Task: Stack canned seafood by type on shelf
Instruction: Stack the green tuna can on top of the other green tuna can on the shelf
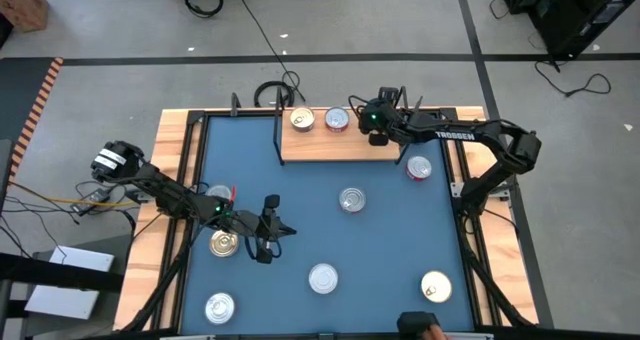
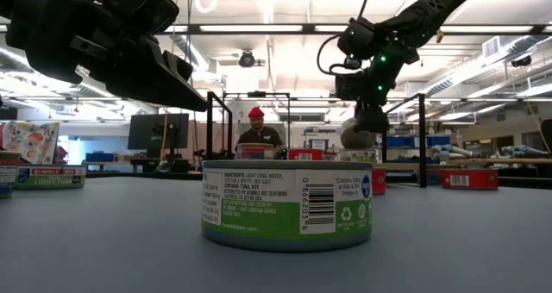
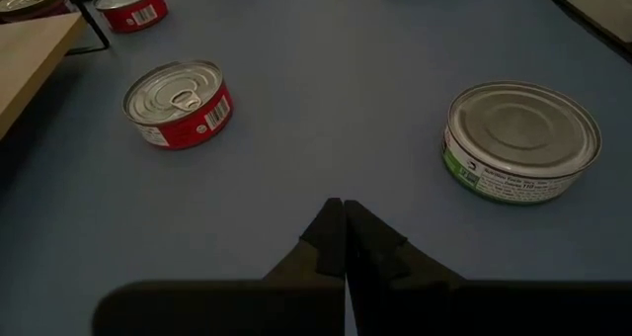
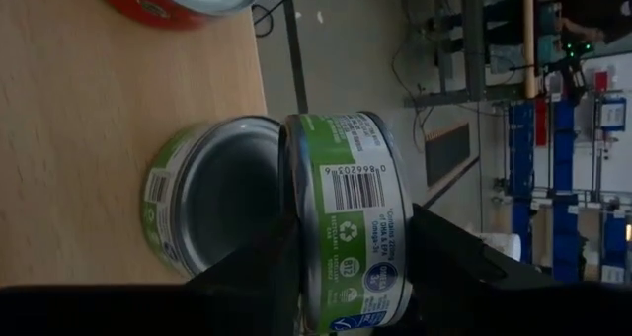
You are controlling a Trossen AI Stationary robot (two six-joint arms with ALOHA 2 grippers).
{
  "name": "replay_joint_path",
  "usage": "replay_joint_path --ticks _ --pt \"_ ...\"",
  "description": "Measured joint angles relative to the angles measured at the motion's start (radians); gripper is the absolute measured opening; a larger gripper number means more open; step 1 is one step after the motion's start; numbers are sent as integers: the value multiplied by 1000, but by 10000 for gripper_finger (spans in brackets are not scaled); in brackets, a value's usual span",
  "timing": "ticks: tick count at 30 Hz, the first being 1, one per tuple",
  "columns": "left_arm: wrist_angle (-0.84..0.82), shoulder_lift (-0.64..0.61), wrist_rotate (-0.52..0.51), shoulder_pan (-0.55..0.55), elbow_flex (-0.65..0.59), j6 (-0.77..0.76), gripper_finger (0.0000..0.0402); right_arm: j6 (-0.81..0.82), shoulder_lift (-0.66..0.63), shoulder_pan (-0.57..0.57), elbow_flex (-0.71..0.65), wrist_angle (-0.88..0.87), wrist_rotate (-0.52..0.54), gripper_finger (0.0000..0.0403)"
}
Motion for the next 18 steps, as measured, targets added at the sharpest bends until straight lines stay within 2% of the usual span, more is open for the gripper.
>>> replay_joint_path --ticks 18 --pt "-3 0 0 0 0 1 1 74 0 2 -1 -70 -45 245"
